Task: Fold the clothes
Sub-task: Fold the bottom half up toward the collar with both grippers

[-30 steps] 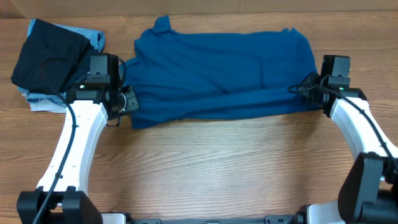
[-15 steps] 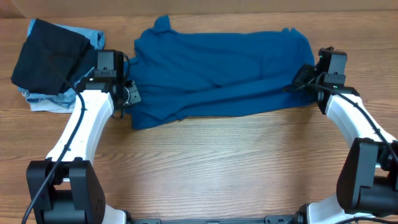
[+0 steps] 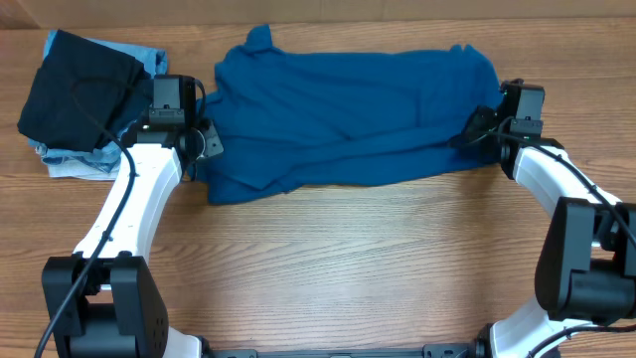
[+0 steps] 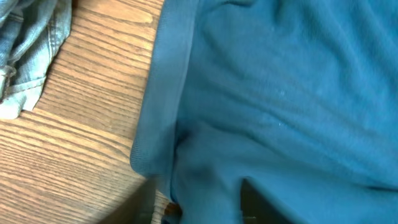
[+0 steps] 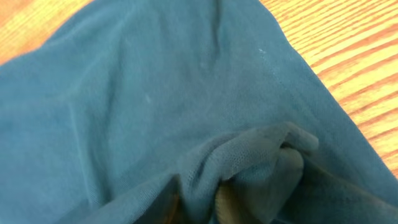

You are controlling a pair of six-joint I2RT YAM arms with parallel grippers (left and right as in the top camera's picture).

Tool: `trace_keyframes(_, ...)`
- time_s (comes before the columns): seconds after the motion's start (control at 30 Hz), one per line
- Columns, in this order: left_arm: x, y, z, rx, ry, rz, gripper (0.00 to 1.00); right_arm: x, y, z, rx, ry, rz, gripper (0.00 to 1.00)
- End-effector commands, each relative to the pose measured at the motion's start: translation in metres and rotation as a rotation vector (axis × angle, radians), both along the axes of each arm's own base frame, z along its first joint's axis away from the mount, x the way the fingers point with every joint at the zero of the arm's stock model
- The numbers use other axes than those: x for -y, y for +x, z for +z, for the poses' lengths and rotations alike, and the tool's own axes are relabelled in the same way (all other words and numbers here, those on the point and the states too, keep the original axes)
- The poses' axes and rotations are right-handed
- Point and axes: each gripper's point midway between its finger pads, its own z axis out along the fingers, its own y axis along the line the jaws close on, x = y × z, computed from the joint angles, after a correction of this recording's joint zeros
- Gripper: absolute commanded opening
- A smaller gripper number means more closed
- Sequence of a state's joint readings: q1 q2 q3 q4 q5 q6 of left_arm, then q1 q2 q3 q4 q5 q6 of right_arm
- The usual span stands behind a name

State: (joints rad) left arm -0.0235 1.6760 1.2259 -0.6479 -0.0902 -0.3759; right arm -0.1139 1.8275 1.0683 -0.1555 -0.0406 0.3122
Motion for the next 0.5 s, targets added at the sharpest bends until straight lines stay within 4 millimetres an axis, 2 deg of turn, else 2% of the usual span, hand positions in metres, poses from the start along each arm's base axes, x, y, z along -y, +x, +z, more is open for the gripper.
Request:
trace_keyframes(0.0,-0.008,0.017,0.013,0.063,0.060,-0.055,0.71,-0.003,0.015,0.015,0.060,-0.004,0.023,0.41)
trace_keyframes(0.07,-0.007,0.025,0.021,0.099,0.062,-0.060,0.74,-0.007,0.020,0.021,0.092,-0.023,0.082,0.60)
trace_keyframes(0.1,-0.005,0.029,0.027,0.116,0.054,-0.065,0.74,-0.010,0.023,0.026,0.106,-0.028,0.110,0.76)
trace_keyframes(0.17,0.003,0.038,0.045,0.150,0.042,-0.105,0.73,-0.011,0.027,0.033,0.104,-0.038,0.133,0.85)
trace_keyframes(0.23,0.023,0.039,0.066,0.153,0.006,-0.155,0.65,-0.014,0.026,0.044,0.061,-0.040,0.171,0.85)
trace_keyframes(0.27,0.035,0.036,0.072,0.142,-0.007,-0.185,0.61,-0.016,0.024,0.048,0.028,-0.037,0.187,0.84)
trace_keyframes(0.3,0.054,0.027,0.075,0.107,-0.009,-0.229,0.53,-0.016,0.017,0.053,-0.033,-0.026,0.190,0.78)
trace_keyframes(0.4,0.081,0.006,0.064,0.021,-0.005,-0.299,0.08,-0.018,-0.001,0.051,-0.135,-0.005,0.191,0.58)
trace_keyframes(0.43,0.088,0.000,0.060,0.000,-0.001,-0.317,0.04,-0.019,-0.007,0.047,-0.162,0.000,0.192,0.46)
trace_keyframes(0.47,0.094,-0.005,0.055,-0.015,0.000,-0.334,0.04,-0.019,-0.011,0.044,-0.183,0.002,0.190,0.29)
